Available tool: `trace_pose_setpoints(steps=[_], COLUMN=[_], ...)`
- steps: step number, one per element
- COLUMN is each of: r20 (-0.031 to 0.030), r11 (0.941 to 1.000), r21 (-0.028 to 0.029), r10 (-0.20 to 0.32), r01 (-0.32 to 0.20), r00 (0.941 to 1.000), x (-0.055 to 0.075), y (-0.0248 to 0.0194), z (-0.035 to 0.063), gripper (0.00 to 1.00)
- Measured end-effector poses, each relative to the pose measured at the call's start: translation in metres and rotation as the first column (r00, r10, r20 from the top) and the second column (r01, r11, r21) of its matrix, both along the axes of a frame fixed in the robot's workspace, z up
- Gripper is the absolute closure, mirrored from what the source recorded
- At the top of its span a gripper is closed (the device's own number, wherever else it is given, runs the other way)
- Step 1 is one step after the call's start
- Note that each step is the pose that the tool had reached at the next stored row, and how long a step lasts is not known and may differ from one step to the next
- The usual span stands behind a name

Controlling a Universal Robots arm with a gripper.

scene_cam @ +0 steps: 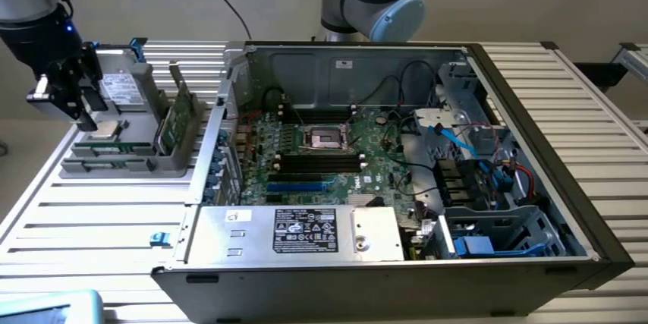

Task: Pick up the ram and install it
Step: 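Pick up the ram and move it above insertion slot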

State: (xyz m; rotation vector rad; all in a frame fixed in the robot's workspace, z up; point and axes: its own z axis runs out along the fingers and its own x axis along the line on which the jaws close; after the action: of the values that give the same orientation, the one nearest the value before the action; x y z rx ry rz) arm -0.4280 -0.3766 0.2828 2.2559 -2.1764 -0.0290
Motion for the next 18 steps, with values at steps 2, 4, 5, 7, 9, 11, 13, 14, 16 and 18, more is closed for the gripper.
trace_pose_setpoints(steps=[2,4,5,7,9,11,13,14,16,18], r20=[-0.0002,-0.0004,-0.0005,-0.0015,-0.0016,-0.0016,-0.0016,-0.0017,-0.0015,-0.0017], r11=[1.0000,1.0000,1.0000,1.0000,1.0000,1.0000,1.0000,1.0000,1.0000,1.0000], r21=[-0.0001,-0.0002,-0.0003,-0.0008,-0.0010,-0.0009,-0.0009,-0.0010,-0.0009,-0.0010], r10=[0.000,0.000,0.000,0.000,0.000,0.000,0.000,0.000,0.000,0.000], r01=[0.000,0.000,0.000,0.000,0.000,0.000,0.000,0.000,0.000,0.000], r00=[1.0000,1.0000,1.0000,1.0000,1.0000,1.0000,1.0000,1.0000,1.0000,1.0000], x=[0.001,0.002,0.003,0.004,0.004,0.004,0.004,0.004,0.004,0.005], y=[-0.0008,-0.0016,-0.0023,-0.0040,-0.0056,-0.0071,-0.0085,-0.0095,-0.0120,-0.0127], z=[-0.0035,-0.0064,-0.0077,-0.0098,-0.0128,-0.0165,-0.0202,-0.0220,-0.0256,-0.0293], gripper=[0.49,0.49,0.49,0.49,0.49,0.49,0.49,0.49,0.49,0.49])
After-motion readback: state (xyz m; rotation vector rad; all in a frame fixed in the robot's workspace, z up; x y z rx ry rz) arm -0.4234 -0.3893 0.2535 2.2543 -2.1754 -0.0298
